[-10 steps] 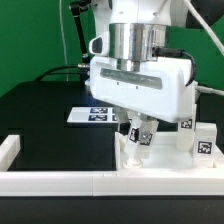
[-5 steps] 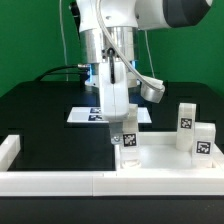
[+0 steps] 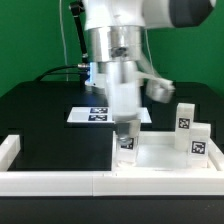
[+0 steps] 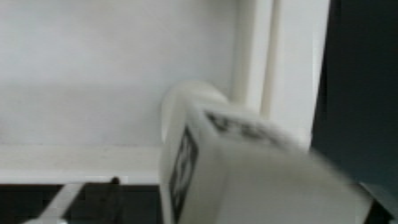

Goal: Assemble square table

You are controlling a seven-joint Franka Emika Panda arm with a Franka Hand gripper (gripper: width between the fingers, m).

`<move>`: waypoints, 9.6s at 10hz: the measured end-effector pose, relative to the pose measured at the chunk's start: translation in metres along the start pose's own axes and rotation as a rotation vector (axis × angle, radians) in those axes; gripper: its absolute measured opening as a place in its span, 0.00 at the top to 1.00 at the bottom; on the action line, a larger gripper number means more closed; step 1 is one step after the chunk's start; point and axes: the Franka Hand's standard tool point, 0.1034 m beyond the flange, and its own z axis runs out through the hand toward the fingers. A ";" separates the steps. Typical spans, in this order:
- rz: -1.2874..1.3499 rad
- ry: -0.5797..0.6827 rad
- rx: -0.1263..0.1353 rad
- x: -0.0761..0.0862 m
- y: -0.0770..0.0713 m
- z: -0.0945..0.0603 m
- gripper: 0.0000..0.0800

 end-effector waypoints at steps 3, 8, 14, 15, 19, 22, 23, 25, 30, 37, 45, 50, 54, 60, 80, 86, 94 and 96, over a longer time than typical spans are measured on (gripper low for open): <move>-0.357 0.022 -0.012 -0.026 -0.001 -0.001 0.20; -1.010 0.046 -0.035 0.005 -0.001 -0.003 0.19; -0.746 0.048 -0.029 0.004 0.000 -0.002 0.64; -0.692 0.048 -0.028 0.004 0.000 -0.002 0.64; -0.028 -0.035 -0.055 -0.003 -0.003 -0.001 0.64; 0.359 -0.069 -0.023 -0.005 -0.003 0.001 0.64; 0.362 -0.069 -0.024 -0.005 -0.003 0.001 0.64; 0.082 -0.027 -0.032 -0.010 -0.004 0.002 0.28; -0.424 0.002 -0.005 -0.014 -0.004 0.005 0.19; -0.492 0.012 -0.015 -0.008 -0.006 0.004 0.56; 0.520 -0.103 0.004 -0.007 -0.004 0.006 0.64; 0.280 -0.085 -0.045 -0.015 -0.001 0.003 0.24; -0.288 -0.084 -0.009 -0.011 -0.003 0.002 0.19; -0.569 -0.072 -0.040 -0.006 -0.011 0.000 0.50; -0.464 -0.028 -0.089 -0.010 -0.006 0.003 0.19; -0.271 -0.020 -0.091 -0.009 -0.006 0.003 0.64; 0.796 -0.048 -0.049 -0.010 -0.010 0.005 0.64; 0.855 -0.044 -0.058 -0.010 -0.009 0.005 0.64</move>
Offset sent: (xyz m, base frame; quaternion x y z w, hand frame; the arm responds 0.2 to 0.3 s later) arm 0.0000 0.0000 0.0000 0.0000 0.0000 -0.1938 0.9810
